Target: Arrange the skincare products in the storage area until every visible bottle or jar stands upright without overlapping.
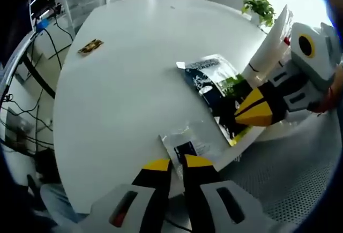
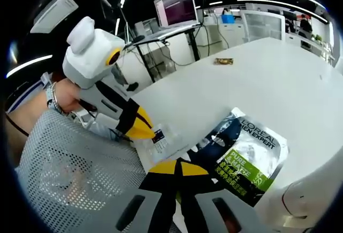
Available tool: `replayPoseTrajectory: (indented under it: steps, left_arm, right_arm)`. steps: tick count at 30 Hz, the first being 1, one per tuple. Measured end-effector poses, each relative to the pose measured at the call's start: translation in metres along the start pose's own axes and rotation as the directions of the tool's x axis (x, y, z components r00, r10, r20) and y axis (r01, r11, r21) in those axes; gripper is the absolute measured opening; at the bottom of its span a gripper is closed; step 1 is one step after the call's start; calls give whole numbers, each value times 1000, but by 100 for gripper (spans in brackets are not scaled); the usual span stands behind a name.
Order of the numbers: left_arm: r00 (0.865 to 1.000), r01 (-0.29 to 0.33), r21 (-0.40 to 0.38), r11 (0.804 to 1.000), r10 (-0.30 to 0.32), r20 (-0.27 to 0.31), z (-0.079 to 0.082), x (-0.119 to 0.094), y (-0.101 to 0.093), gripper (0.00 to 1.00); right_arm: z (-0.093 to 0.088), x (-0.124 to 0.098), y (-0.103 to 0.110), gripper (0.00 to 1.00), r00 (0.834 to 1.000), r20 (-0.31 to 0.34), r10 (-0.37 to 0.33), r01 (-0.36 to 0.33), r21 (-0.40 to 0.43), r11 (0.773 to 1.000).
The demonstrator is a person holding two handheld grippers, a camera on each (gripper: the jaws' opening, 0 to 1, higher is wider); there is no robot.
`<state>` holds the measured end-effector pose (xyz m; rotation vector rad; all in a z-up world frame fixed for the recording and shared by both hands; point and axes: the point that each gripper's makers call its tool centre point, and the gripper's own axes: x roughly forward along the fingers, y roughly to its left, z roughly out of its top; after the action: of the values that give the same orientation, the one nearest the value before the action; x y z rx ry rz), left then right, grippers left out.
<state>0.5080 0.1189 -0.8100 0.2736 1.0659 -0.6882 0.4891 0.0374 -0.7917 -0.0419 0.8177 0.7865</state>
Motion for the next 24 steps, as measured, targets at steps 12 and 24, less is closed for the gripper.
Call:
replayPoseTrajectory:
  steps: [12,24]
  left_arm:
    - [983,-105,147,983,80,166,21,-14,10,19]
    - [989,52,302,952,-90,115,15,5,-23,30]
  right_arm:
    - [6,-5,2,0,1000,6,6,-6,-4,1000]
    - [43,-85,53,0,958,152,242,-207,-214,955]
